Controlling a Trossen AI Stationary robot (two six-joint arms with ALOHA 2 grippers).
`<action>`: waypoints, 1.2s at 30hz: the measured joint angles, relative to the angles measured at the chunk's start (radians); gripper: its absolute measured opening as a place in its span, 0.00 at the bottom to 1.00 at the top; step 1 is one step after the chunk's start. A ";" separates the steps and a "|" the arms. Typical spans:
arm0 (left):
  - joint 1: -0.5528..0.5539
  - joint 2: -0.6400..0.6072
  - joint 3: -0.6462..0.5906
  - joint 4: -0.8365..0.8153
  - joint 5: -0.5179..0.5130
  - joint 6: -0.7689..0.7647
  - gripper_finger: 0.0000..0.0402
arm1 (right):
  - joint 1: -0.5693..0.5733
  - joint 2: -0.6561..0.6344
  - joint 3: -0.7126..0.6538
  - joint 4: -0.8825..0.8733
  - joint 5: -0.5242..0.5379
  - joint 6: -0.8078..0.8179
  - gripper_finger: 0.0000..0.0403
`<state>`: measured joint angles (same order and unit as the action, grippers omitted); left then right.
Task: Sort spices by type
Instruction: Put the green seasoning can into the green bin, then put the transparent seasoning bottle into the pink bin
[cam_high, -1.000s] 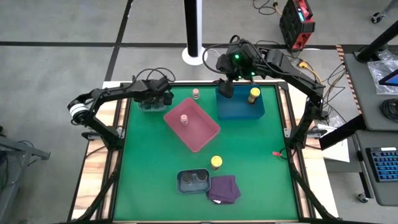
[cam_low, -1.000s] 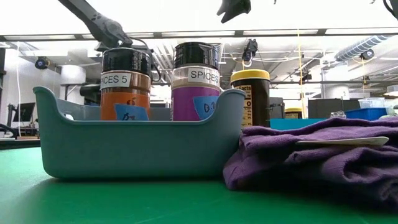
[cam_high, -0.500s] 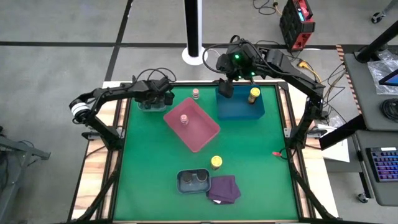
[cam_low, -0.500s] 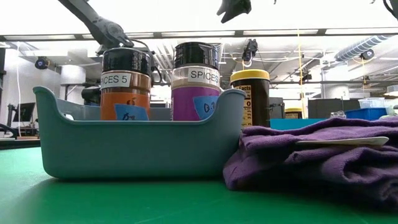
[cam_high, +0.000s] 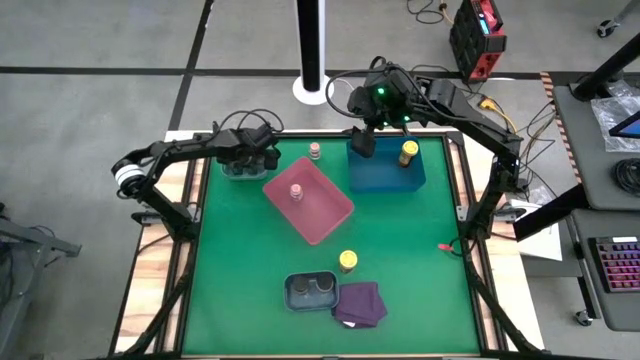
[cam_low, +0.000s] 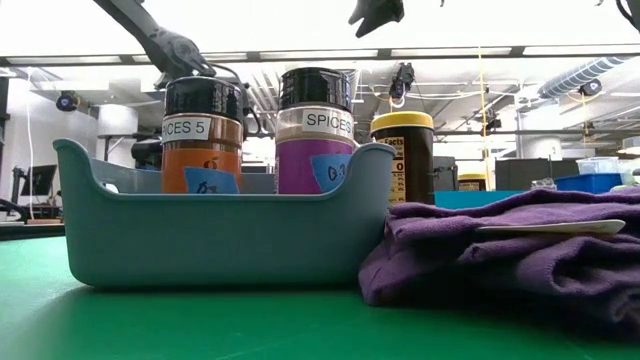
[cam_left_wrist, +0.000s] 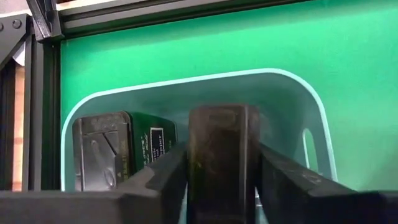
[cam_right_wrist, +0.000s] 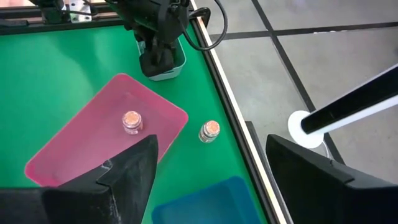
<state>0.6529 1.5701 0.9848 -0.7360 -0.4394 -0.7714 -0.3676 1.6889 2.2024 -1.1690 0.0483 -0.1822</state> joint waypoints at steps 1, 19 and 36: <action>0.000 0.000 0.000 0.000 0.000 0.000 0.42 | 0.000 0.000 0.000 0.000 0.000 0.000 0.72; -0.002 0.000 0.077 -0.134 0.003 0.037 0.59 | 0.000 0.000 0.000 0.000 0.000 0.017 0.73; -0.023 -0.001 0.376 -0.352 0.004 0.282 0.59 | 0.000 0.000 0.000 -0.004 0.001 0.143 0.72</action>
<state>0.6296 1.5692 1.3609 -1.0879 -0.4350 -0.4898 -0.3672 1.6890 2.2024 -1.1732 0.0491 -0.0394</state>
